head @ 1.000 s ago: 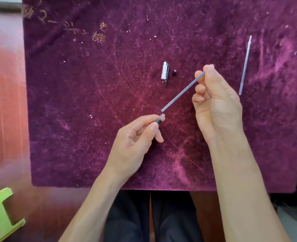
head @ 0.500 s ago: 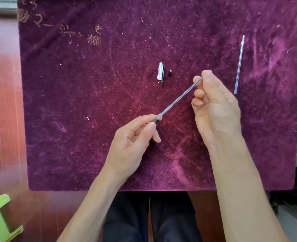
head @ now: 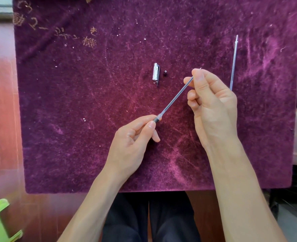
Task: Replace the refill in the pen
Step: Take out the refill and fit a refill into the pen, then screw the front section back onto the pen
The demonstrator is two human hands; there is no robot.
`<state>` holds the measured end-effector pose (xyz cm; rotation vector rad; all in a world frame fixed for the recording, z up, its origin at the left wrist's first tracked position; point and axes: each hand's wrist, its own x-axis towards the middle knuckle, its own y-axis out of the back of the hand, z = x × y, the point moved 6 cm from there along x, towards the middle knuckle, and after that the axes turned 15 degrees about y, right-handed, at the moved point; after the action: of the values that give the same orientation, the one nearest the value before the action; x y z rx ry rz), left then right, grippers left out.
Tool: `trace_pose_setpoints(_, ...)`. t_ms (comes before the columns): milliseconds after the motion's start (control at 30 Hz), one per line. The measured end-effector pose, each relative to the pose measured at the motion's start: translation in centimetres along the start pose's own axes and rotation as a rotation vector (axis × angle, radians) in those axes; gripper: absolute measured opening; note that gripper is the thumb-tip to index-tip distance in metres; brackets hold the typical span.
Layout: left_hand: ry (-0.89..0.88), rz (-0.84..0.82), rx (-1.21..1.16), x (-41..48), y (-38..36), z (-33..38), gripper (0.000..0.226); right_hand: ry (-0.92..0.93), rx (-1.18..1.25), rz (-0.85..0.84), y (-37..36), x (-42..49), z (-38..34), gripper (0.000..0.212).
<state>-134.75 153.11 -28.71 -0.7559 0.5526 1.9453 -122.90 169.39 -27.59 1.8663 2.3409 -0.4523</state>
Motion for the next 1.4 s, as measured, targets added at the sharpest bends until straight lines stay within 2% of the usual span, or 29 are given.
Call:
trace_pose_setpoints(300, -0.018, 0.009, -0.029, 0.0, 0.0, -0.2, 0.026, 0.026, -0.138, -0.090, 0.4, -0.7, 1.0, 0.011)
trace_pose_setpoints(600, -0.014, 0.017, -0.089, -0.3, 0.1, 0.0, 0.026, -0.019, -0.243, -0.305, -0.5, -3.2, 1.7, 0.014)
trace_pose_setpoints(1033, -0.032, 0.025, -0.091, -0.3, 0.2, 0.1, 0.027, -0.056, -0.255, -0.369, -0.7, -4.5, 2.5, 0.013)
trace_pose_setpoints(1233, -0.030, 0.011, -0.113, -0.2, 0.3, 0.2, 0.027, -0.124, -0.249, -0.504, -0.6, -3.7, 2.1, 0.019)
trace_pose_setpoints(1300, -0.026, 0.010, -0.134, -0.1, 0.5, 0.5, 0.025, -0.062, -0.310, -0.422, 0.0, -2.1, 1.3, 0.021)
trace_pose_setpoints(1400, -0.040, 0.013, -0.172, 0.2, 0.7, 1.1, 0.022, 0.137, -0.496, -0.269, 0.2, 0.7, 0.0, 0.011)
